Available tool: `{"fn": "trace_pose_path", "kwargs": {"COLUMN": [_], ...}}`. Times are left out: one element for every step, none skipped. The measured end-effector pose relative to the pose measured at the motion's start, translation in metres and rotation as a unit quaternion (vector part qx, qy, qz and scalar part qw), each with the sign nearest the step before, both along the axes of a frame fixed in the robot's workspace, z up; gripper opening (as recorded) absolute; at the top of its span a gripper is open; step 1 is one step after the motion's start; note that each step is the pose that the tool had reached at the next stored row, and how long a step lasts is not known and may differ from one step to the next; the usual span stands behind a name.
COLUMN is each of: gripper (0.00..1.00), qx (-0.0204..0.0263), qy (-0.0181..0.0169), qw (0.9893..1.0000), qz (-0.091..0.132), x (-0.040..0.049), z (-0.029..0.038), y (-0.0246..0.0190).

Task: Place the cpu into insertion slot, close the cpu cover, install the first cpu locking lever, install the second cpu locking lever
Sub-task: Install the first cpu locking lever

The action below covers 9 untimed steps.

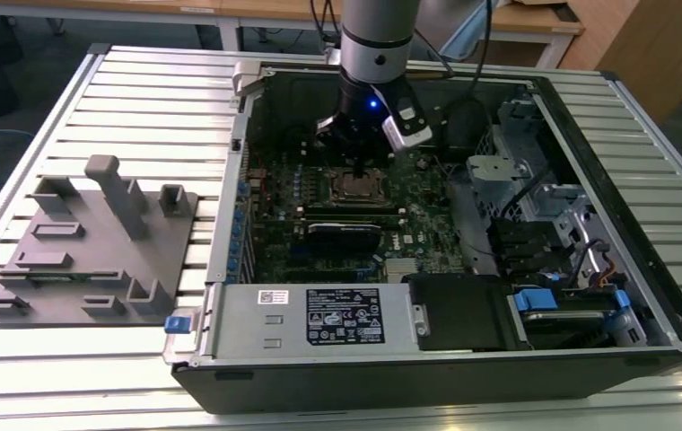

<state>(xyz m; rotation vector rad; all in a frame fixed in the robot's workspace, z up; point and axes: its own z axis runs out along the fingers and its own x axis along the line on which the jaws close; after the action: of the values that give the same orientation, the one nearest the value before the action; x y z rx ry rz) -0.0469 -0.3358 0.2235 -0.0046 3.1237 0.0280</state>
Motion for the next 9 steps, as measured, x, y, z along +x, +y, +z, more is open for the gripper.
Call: {"fn": "trace_pose_path", "kwargs": {"gripper": [0.10, 0.10, 0.10, 0.10, 0.10, 0.10, 0.10, 0.10, 0.10], "qx": [0.0000, 0.0000, 0.0000, -0.0001, -0.0002, -0.0001, 0.0000, -0.0001, -0.0001], "qy": [0.0000, 0.0000, 0.0000, 0.0001, 0.0001, 0.0001, 0.0000, 0.0000, 0.0000], "qw": [1.0000, 1.0000, 1.0000, 1.0000, 1.0000, 1.0000, 1.0000, 1.0000, 1.0000], "qz": [0.000, 0.000, 0.000, 0.000, 0.000, 0.000, 0.000, 0.000, 0.000], "x": [0.0000, 0.0000, 0.0000, 0.0000, 0.0000, 0.0000, 0.0000, 0.0000, 0.0000], "z": [0.0000, 0.0000, 0.0002, 0.0004, 0.0007, 0.0010, 0.0014, 0.0020, 0.0027], "y": [0.0000, 0.0000, 0.0000, 0.0000, -0.0001, -0.0001, 0.0000, 0.0000, 0.0000]}}
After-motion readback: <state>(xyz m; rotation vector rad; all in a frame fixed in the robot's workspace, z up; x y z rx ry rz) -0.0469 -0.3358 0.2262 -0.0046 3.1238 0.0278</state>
